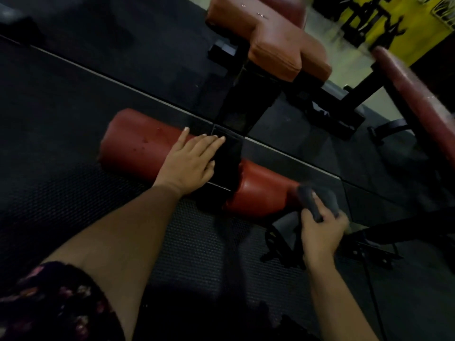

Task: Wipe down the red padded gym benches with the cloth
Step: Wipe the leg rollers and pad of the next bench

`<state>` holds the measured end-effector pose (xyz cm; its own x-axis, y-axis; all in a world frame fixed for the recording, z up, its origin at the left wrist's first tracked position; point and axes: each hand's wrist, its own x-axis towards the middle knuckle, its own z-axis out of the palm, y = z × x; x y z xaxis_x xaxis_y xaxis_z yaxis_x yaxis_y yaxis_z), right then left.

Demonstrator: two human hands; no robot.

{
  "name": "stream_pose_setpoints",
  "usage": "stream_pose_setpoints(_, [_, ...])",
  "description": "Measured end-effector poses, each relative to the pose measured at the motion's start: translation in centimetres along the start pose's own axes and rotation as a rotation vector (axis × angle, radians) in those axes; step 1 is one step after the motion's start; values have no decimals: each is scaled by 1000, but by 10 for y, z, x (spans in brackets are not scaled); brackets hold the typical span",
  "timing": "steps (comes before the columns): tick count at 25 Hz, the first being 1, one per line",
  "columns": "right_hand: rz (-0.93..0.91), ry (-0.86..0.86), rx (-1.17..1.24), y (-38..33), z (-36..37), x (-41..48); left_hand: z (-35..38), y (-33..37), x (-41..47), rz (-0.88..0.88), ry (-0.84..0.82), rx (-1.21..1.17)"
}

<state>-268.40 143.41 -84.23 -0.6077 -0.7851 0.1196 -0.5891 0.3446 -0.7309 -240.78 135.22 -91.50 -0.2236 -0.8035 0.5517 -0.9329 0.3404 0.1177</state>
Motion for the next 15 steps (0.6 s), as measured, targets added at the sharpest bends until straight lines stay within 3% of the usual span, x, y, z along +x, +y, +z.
stream_pose_setpoints(2, [-299, -109, 23, -52, 18, -15, -8, -17, -8, -12, 67, 3])
stream_pose_setpoints(5, [-567, -360, -9, -121, 70, -16, -18, -60, -31, -245, 163, 15])
stream_pose_setpoints(7, [-568, -517, -50, -155, 115, -19, -21, -89, -53, -380, 173, 50])
stream_pose_setpoints(9, [-511, -607, -242, -166, 153, -27, -23, -106, -69, -435, 74, 22])
stream_pose_setpoints(12, [-495, -559, -506, -166, 176, -34, -24, -119, -78, -433, -107, -130])
stream_pose_setpoints(15, [-554, -506, -447, -157, 171, -35, -26, -121, -79, -413, -101, -234])
